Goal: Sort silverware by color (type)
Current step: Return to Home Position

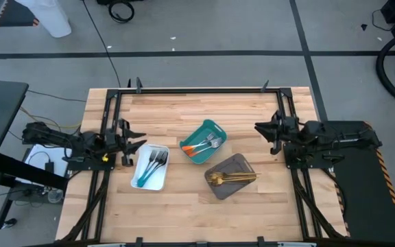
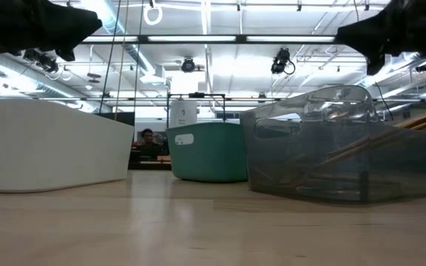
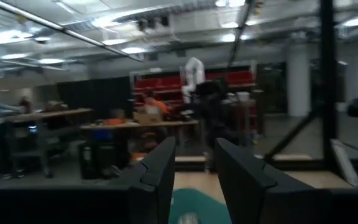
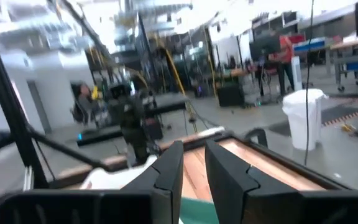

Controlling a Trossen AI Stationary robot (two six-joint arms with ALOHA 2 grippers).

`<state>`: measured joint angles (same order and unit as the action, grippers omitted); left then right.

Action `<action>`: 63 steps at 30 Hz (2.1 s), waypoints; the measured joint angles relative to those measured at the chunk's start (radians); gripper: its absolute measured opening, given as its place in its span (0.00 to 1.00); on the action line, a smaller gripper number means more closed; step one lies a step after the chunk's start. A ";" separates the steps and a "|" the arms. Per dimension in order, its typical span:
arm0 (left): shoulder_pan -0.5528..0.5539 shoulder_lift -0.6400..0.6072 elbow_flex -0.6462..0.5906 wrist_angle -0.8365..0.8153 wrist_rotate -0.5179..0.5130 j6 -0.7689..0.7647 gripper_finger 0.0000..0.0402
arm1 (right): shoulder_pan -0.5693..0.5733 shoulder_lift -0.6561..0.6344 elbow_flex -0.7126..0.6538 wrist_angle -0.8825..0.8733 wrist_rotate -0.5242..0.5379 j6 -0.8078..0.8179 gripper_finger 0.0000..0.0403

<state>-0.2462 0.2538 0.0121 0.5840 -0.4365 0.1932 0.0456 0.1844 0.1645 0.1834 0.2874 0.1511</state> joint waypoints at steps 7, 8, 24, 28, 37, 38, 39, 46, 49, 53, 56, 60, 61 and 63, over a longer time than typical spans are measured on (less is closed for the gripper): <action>-0.001 0.001 -0.004 -0.052 0.049 -0.054 0.26 | -0.025 -0.107 -0.159 0.174 0.053 -0.006 0.19; -0.002 0.001 -0.004 -0.051 0.049 -0.056 0.26 | -0.031 -0.120 -0.157 0.148 0.052 0.009 0.19; -0.004 0.001 -0.004 -0.057 0.046 -0.130 0.26 | -0.037 -0.138 -0.159 0.111 -0.045 -0.110 0.14; -0.004 0.001 -0.004 -0.057 0.046 -0.130 0.26 | -0.037 -0.137 -0.159 0.116 -0.045 -0.125 0.15; -0.004 0.001 -0.005 -0.057 0.045 -0.130 0.26 | -0.037 -0.137 -0.159 0.117 -0.045 -0.125 0.15; -0.004 0.001 -0.005 -0.057 0.045 -0.130 0.26 | -0.037 -0.137 -0.159 0.117 -0.045 -0.125 0.15; -0.004 0.001 -0.005 -0.057 0.045 -0.130 0.26 | -0.037 -0.137 -0.159 0.117 -0.045 -0.125 0.15; -0.004 0.001 -0.005 -0.057 0.045 -0.130 0.26 | -0.037 -0.137 -0.159 0.117 -0.046 -0.125 0.15; -0.004 0.001 -0.005 -0.057 0.045 -0.129 0.26 | -0.037 -0.137 -0.159 0.118 -0.046 -0.125 0.15; -0.004 0.001 -0.005 -0.057 0.045 -0.129 0.26 | -0.037 -0.137 -0.159 0.118 -0.046 -0.125 0.15; -0.004 0.001 -0.005 -0.057 0.045 -0.130 0.26 | -0.037 -0.137 -0.159 0.118 -0.046 -0.125 0.15; -0.004 0.001 -0.005 -0.057 0.045 -0.130 0.26 | -0.037 -0.137 -0.159 0.118 -0.046 -0.125 0.15; -0.004 0.001 -0.005 -0.057 0.045 -0.129 0.26 | -0.037 -0.137 -0.159 0.118 -0.046 -0.125 0.15; -0.004 0.001 -0.005 -0.057 0.045 -0.130 0.26 | -0.037 -0.137 -0.159 0.118 -0.046 -0.125 0.15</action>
<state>-0.2504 0.2546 0.0071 0.5270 -0.3912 0.0635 0.0086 0.0471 0.0059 0.3012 0.2413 0.0261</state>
